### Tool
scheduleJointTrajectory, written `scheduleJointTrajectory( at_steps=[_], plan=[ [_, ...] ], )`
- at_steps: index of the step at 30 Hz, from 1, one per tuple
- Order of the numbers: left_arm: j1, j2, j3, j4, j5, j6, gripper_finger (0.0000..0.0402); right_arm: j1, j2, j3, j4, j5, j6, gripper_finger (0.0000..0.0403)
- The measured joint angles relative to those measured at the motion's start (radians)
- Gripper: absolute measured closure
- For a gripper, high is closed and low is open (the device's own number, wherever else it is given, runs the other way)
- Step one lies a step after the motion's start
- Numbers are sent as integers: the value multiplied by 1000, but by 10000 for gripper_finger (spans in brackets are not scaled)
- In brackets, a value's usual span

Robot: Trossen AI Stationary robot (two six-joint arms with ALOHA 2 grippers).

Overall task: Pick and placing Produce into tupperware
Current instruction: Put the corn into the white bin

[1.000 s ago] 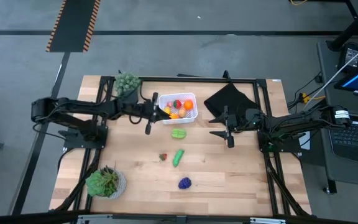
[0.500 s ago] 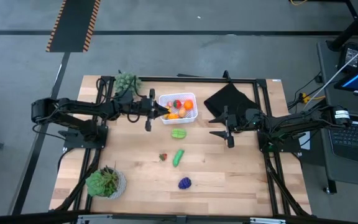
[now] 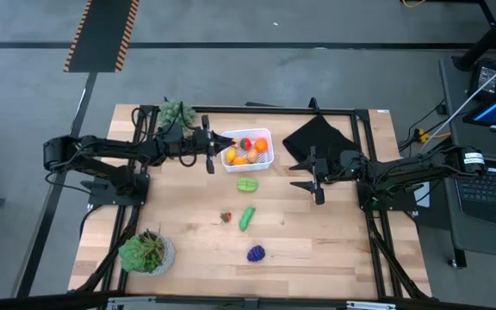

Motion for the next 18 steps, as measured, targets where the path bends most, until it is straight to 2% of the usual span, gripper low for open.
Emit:
scheduleJointTrajectory(
  at_steps=[4,9,13,18],
  plan=[
    [12,9,0,-5,0,-17,381,0,0,0,0,0,0,159],
    [34,53,0,14,0,-29,396,0,0,0,0,0,-4,159],
    [53,131,16,55,0,-52,393,0,0,0,0,0,-4,159],
    [67,236,95,83,7,-48,380,0,0,0,-2,0,-3,159]
  ],
)
